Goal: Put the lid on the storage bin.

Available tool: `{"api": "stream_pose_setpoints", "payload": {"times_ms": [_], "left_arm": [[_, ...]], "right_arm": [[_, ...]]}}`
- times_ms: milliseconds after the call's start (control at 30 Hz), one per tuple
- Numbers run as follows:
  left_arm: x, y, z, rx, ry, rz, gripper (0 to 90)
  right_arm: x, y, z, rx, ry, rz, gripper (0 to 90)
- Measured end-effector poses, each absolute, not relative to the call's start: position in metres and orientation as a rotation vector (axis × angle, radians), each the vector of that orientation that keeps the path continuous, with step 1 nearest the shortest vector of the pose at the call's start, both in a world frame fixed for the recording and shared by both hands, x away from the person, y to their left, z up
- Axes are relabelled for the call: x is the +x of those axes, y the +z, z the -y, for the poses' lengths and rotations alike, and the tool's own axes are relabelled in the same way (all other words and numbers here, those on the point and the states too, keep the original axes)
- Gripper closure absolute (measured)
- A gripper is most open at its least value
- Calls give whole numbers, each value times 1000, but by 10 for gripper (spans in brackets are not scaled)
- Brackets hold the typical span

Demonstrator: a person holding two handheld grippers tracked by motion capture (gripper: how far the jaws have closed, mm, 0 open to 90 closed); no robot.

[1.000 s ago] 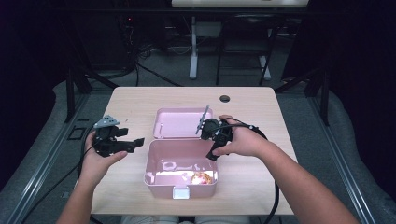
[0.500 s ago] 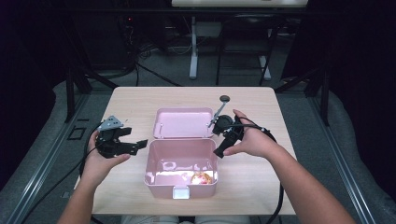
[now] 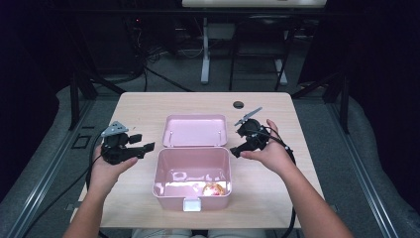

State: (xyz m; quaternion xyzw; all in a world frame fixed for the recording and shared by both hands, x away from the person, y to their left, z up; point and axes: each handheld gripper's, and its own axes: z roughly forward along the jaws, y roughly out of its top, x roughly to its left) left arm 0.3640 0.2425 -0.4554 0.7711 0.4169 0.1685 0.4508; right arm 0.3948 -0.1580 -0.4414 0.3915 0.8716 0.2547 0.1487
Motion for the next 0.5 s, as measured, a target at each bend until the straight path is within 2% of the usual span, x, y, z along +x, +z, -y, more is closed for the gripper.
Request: {"api": "stream_pose_setpoints", "payload": {"times_ms": [67,267,300,467,500], "left_arm": [[365,-457,-241,1909,420,-1033,369],[365,-456,-236,1877,395,-996,433],[364,-456,-235,1872,390,-990,447],[363,-450,-233,1867,394,-1007,463],[364,-447,-233,1864,410,-1012,469]], "right_arm": [[393,-442,162,1160,755,-2452,192],[389,-443,161,1219,866,-2378,286],[387,-444,159,1205,883,-2360,324],[383,-442,153,1187,916,-2338,368],[384,-441,152,1176,944,-2343,399]]}}
